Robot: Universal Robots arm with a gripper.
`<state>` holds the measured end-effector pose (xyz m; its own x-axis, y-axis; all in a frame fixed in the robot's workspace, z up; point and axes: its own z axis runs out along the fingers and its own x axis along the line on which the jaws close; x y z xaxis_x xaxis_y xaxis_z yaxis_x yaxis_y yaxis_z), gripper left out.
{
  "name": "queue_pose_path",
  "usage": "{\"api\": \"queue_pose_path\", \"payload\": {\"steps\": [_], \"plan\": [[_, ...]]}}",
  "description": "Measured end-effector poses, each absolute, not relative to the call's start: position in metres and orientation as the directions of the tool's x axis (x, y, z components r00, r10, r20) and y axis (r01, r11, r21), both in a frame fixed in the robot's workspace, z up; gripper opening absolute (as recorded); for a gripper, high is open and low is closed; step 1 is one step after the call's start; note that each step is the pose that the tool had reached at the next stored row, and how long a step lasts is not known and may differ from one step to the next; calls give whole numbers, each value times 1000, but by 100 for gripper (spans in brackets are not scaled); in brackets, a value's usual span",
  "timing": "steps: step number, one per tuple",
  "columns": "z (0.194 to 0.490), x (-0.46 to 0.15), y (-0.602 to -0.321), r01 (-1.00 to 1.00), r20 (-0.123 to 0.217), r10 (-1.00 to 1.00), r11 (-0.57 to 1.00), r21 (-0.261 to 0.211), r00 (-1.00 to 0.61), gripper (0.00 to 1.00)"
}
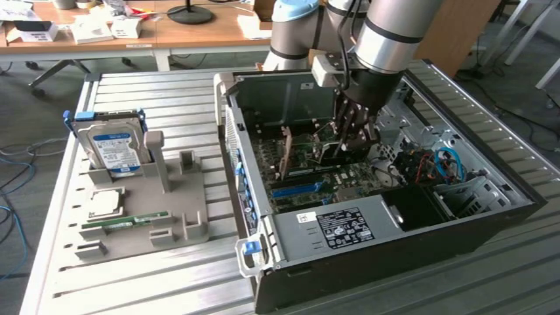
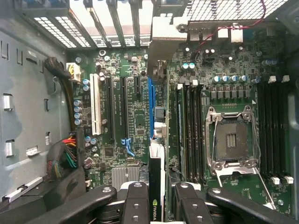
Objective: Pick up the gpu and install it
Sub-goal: 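Insert the gpu into the slot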
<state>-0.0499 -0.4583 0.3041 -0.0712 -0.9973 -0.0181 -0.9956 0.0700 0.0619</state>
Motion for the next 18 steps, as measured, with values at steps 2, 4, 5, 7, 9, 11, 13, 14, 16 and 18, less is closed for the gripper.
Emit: {"api": "queue_pose_path", "payload": {"steps": [2, 4, 5, 7, 9, 11, 13, 14, 16, 18], "plan": [[303, -50, -458, -996, -18, -997, 70, 62, -71, 26], [301, -50, -458, -996, -17, -997, 70, 62, -71, 26], [300, -50, -458, -996, -16, -997, 70, 63, -71, 26], [297, -50, -458, -995, -16, -997, 70, 65, -71, 26], [295, -50, -458, -995, -15, -997, 70, 66, -71, 26], [292, -50, -458, -995, -15, -997, 70, 68, -71, 26], [290, -50, -458, -995, -14, -997, 70, 69, -71, 26], [290, -50, -458, -995, -14, -997, 70, 70, -71, 26], [290, -50, -458, -995, -14, -997, 70, 70, -71, 26], [290, -51, -458, -995, -14, -997, 70, 70, -71, 26]]}}
